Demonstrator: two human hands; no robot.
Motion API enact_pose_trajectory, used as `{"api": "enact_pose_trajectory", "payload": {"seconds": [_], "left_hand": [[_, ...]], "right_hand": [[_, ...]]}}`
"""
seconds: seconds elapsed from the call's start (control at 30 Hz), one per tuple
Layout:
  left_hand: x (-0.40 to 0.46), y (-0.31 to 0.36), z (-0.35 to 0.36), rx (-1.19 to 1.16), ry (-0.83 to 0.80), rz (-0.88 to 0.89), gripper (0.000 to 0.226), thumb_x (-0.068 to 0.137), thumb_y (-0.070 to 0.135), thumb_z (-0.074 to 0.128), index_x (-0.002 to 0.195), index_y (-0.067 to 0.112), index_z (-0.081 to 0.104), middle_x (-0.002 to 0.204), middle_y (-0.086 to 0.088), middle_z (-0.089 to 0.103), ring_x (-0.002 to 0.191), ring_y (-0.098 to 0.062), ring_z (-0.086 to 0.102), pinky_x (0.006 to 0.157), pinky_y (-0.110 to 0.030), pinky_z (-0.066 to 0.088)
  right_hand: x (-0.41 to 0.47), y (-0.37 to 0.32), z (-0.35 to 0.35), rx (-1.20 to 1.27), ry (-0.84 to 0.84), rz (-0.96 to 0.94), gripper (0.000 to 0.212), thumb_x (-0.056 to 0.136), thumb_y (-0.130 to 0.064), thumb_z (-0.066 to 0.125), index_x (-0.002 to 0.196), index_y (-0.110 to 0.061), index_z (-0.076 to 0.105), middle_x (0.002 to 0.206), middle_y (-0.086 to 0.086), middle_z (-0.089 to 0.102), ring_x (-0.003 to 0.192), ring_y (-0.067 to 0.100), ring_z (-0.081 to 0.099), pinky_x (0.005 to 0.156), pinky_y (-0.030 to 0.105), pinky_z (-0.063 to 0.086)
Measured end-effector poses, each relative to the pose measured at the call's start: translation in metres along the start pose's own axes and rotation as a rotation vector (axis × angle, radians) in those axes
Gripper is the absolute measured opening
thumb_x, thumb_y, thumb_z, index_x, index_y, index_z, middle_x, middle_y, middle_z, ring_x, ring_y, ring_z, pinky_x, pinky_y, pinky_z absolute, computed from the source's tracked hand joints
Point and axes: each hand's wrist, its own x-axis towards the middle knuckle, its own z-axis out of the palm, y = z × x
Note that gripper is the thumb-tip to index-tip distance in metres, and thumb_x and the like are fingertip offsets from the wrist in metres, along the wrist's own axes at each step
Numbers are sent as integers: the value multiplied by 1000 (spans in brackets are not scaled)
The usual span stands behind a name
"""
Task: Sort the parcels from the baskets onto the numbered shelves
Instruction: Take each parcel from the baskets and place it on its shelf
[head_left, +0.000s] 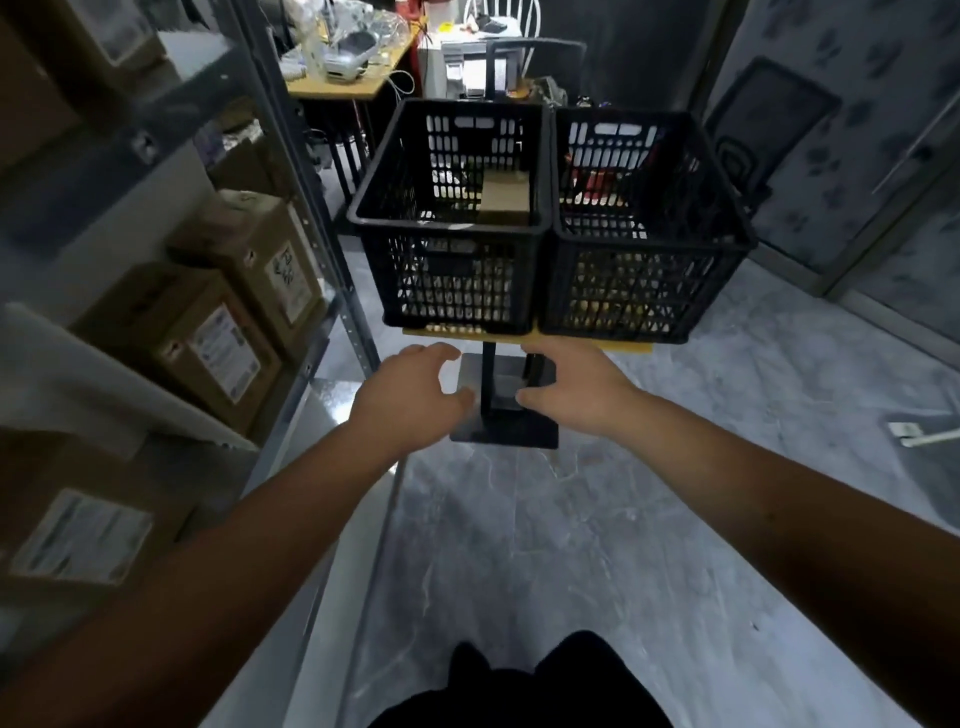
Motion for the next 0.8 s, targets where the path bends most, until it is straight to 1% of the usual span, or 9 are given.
{"api": "enact_pose_trajectory", "payload": {"seconds": [0.07, 0.17, 0.23, 0.33, 0.43, 0.5, 0.57, 0.67, 0.8], "left_hand": [[26, 2, -7, 1, 14, 11, 61, 92, 56, 64, 148, 34, 52, 152, 4, 51, 136, -22, 52, 107, -41, 48], [65, 9, -18, -8, 34, 29, 60, 87, 59, 61, 142, 35, 56, 143, 5, 57, 128, -21, 57, 103, -42, 52], [93, 15, -23, 1, 40, 37, 56, 90, 55, 64, 143, 37, 56, 140, 5, 58, 127, -20, 58, 102, -40, 52], [138, 28, -30, 32, 80, 57, 57, 85, 61, 60, 138, 40, 57, 131, 7, 61, 120, -19, 60, 99, -44, 55], [180, 44, -39, 78, 118, 27, 64, 83, 60, 60, 141, 35, 58, 133, 4, 62, 122, -20, 59, 100, -46, 54], [207, 58, -46, 94, 111, 10, 62, 82, 61, 58, 138, 35, 59, 129, 5, 63, 119, -21, 61, 96, -46, 56], [234, 66, -52, 113, 120, -3, 58, 88, 59, 61, 140, 34, 58, 133, 3, 62, 121, -23, 61, 95, -46, 56], [272, 73, -56, 136, 142, -53, 59, 92, 59, 62, 144, 33, 55, 141, 1, 58, 127, -24, 57, 99, -46, 54], [312, 74, -57, 196, 65, -111, 63, 92, 60, 62, 149, 34, 50, 149, 0, 53, 134, -25, 53, 104, -45, 51]], "right_hand": [[27, 0, -12, 8, 4, -13, 72, 91, -33, 77, 156, -26, 46, 161, 0, 43, 142, 21, 46, 114, 34, 42], [67, -1, -31, 2, -11, -39, 68, 96, -30, 74, 157, -26, 44, 162, -1, 40, 142, 22, 46, 109, 30, 41], [94, 2, -43, -4, -6, -74, 65, 97, -29, 73, 156, -26, 45, 160, -1, 43, 143, 22, 46, 110, 31, 41], [139, 8, -63, -36, 10, -144, 64, 97, -29, 72, 155, -23, 47, 157, 0, 46, 140, 21, 47, 108, 29, 40], [186, 15, -88, -95, -12, -205, 68, 97, -35, 71, 158, -23, 43, 161, 1, 42, 144, 21, 44, 114, 33, 39], [215, 18, -106, -122, -29, -244, 68, 99, -37, 69, 159, -24, 41, 163, 0, 39, 147, 22, 40, 117, 35, 37], [244, 20, -120, -158, -48, -283, 65, 101, -36, 66, 160, -22, 40, 165, 1, 36, 149, 23, 38, 118, 36, 36], [288, 21, -134, -197, -92, -311, 63, 103, -34, 62, 160, -19, 39, 166, 3, 35, 150, 24, 37, 118, 36, 35], [336, 22, -139, -236, -141, -334, 64, 103, -33, 61, 161, -19, 37, 166, 5, 35, 151, 25, 36, 119, 39, 36]]}}
